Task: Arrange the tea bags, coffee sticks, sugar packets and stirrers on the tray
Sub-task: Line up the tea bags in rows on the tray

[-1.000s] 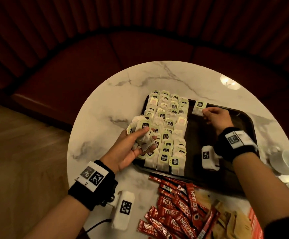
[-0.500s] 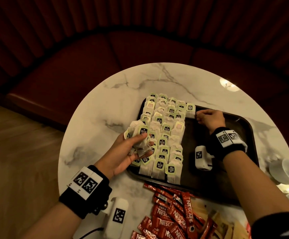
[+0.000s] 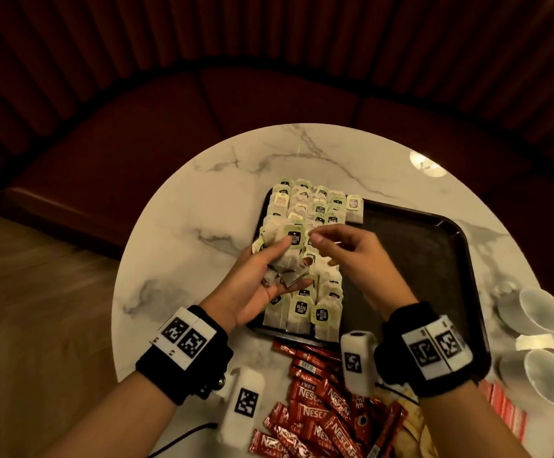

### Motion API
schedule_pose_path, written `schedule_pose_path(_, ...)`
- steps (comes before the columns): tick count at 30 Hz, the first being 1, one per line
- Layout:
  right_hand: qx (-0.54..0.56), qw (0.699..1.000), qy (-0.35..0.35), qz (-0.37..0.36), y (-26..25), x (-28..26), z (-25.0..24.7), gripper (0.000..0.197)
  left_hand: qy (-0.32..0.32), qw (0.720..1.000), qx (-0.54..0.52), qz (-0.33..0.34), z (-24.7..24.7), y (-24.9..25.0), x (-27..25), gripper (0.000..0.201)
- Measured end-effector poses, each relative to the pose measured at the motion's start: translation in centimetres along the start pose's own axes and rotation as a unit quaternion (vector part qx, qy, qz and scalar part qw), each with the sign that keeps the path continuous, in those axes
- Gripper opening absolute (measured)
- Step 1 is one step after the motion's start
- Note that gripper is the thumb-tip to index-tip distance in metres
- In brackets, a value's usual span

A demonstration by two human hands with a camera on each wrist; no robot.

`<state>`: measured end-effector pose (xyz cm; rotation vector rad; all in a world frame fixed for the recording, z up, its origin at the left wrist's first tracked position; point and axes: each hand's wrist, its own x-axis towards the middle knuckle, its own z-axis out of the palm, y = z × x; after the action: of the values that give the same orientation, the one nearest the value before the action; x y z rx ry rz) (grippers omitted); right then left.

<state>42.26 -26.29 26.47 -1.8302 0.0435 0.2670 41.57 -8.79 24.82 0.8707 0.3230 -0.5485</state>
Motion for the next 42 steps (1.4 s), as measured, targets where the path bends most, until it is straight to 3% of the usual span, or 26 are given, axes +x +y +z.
schedule_pose_path(9,0.043,0.998,0.039,0.021,0.8,-1.3,3.0,0.013,0.009,0.999,0.018,0.035,0.7,-0.6,-0.5,0.032)
schedule_pose_path(14,0.027,0.999,0.029,-0.022,0.3,-1.6,1.6,0.010,-0.010,0.997,0.042,0.057,0.5,-0.4,-0.8,0.040)
schedule_pose_path(18,0.003,0.998,0.005,-0.063,-0.3,-2.0,-0.1,0.005,-0.004,0.993,0.087,0.079,-0.1,-0.5,-0.6,0.028)
schedule_pose_path(22,0.082,0.995,0.002,-0.063,-0.4,-2.6,-0.5,0.016,0.001,0.989,0.101,0.105,0.2,-0.8,-0.7,0.031)
schedule_pose_path(26,0.144,0.987,0.049,-0.053,0.1,-3.2,-0.1,0.024,0.001,0.988,0.097,0.124,0.7,-0.8,-0.6,0.028)
schedule_pose_path(30,0.144,0.986,0.067,-0.053,0.4,-3.8,0.7,0.015,-0.004,0.987,0.096,0.129,0.9,-0.9,-0.8,0.022)
schedule_pose_path(38,0.126,0.985,0.105,-0.049,1.0,-3.8,0.5,0.018,0.003,0.990,0.093,0.108,0.9,-0.9,-0.6,0.019)
schedule_pose_path(42,0.117,0.987,0.090,-0.057,1.0,-3.8,0.5,0.018,0.002,0.988,0.111,0.103,0.9,-1.1,-0.5,0.027)
